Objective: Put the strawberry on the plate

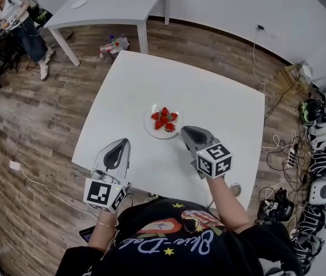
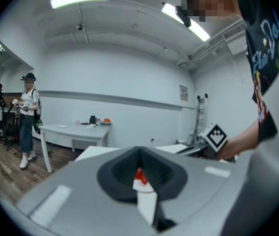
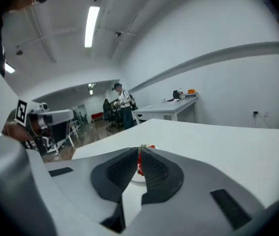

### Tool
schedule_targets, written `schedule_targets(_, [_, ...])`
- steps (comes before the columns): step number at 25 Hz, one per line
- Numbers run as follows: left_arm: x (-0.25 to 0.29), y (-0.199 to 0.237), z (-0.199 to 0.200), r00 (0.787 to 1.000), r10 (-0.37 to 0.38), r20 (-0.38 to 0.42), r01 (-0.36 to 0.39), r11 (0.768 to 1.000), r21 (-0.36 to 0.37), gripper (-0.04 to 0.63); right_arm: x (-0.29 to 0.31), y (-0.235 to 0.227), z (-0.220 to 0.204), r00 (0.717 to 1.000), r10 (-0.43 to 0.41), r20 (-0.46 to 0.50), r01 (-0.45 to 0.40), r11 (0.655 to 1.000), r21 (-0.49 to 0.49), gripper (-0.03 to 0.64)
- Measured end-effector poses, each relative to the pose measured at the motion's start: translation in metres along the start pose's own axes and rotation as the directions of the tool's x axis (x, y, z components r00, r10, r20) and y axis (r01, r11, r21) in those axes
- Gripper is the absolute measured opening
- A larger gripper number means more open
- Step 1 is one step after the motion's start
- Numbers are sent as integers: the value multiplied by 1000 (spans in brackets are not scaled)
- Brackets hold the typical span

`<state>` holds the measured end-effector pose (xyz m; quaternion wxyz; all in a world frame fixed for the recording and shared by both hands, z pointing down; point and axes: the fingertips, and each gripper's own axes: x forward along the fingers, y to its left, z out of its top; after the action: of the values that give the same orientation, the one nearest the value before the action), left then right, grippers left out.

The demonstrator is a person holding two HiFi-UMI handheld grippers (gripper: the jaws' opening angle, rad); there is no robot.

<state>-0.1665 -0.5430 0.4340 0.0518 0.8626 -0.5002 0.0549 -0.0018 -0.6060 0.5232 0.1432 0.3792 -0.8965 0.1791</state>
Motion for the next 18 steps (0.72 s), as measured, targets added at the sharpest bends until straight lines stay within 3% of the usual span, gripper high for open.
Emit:
schedule_targets(6, [8,-9,4,999,-27,17,26,999,21,-12,-31,21,9,995,42,90,-46,998,50,17])
schedule_targets(18, [-1,-20,12,999,-37,14,37,999,9,-12,-39,34,5,995,49,87,-53,998,46,17])
